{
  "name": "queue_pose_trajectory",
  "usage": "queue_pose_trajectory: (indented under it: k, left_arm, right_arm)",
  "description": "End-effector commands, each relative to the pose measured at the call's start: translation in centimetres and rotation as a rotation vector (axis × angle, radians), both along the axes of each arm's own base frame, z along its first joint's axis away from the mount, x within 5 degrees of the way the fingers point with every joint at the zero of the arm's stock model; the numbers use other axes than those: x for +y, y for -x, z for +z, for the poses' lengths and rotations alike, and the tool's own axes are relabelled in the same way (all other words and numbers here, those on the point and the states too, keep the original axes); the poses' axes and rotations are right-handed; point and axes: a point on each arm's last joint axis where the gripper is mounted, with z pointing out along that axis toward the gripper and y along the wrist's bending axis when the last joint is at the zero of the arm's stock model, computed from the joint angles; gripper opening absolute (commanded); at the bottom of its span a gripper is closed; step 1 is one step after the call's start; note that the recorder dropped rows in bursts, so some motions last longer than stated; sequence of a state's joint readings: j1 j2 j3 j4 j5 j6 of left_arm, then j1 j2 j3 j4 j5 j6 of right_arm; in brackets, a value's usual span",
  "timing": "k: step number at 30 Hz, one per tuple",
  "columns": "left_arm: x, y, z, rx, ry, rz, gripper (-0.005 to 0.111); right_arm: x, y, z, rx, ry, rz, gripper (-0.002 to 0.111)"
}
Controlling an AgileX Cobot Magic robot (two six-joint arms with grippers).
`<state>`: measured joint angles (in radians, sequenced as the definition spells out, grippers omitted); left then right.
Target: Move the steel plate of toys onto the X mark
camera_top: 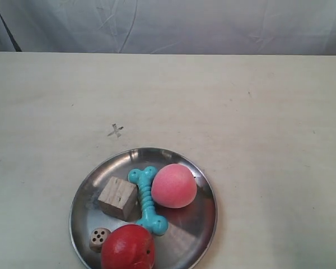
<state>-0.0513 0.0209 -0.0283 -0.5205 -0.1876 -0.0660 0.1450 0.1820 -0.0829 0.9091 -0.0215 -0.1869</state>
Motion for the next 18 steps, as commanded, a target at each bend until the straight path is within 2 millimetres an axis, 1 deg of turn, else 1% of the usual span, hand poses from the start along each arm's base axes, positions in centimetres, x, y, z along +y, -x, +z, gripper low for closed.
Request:
queue_pose_trajectory:
  k: [1, 2, 3, 4, 5, 7, 8, 10, 11, 13, 15, 16, 18]
  left_arm:
    - [0.1, -2.0, 4.7, 0.014, -0.115, 0.054, 0.0]
    - [0.0, -3.4, 6.0, 0.05, -0.199, 0.07, 0.0]
    - [-0.2, -5.5, 7.5, 0.094, -0.29, 0.078, 0.0]
    - [-0.4, -7.4, 8.6, 0.12, -0.401, 0.085, 0.0]
    - [-0.7, -10.2, 9.7, 0.139, -0.52, 0.086, 0.0]
    - [-1.4, -13.9, 10.4, 0.124, -0.694, 0.079, 0.0]
    - [-1.7, -15.2, 10.6, 0.1, -0.768, 0.073, 0.0]
    - [-2.3, -18.3, 10.0, 0.077, -0.849, 0.052, 0.0]
    - [-2.4, -19.5, 9.3, 0.084, -0.85, 0.044, 0.0]
    - [-2.5, -21.6, 7.9, 0.105, -0.825, 0.025, 0.0]
    - [-2.6, -22.8, 6.5, 0.134, -0.815, 0.008, 0.0]
    - [-2.7, -23.3, 5.8, 0.143, -0.815, 0.003, 0.0]
    - [-2.7, -23.9, 5.1, 0.132, -0.813, 0.005, 0.0]
  right_arm:
    - [0.3, -3.8, 6.1, 0.002, 0.207, -0.029, -0.001]
    - [0.5, -5.6, 7.1, 0.03, 0.274, -0.02, -0.001]
    - [1.0, -8.3, 8.1, 0.081, 0.342, 0.003, -0.001]
    - [1.5, -10.6, 8.9, 0.115, 0.381, 0.024, -0.001]
    - [2.1, -13.5, 8.5, 0.187, 0.431, 0.066, -0.001]
    - [2.7, -17.2, 7.7, 0.267, 0.461, 0.103, -0.001]
    - [3.0, -18.9, 6.9, 0.305, 0.476, 0.12, -0.001]
    - [3.4, -21.6, 5.4, 0.367, 0.491, 0.131, -0.001]
    - [3.4, -22.8, 4.4, 0.393, 0.504, 0.127, -0.001]
    - [3.2, -24.5, 2.9, 0.42, 0.525, 0.087, -0.001]
    - [2.7, -25.6, 1.6, 0.424, 0.568, 0.021, -0.001]
    - [2.3, -26.0, 1.2, 0.413, 0.586, -0.026, -0.001]
    - [1.6, -26.5, 1.4, 0.368, 0.63, -0.119, -0.001]
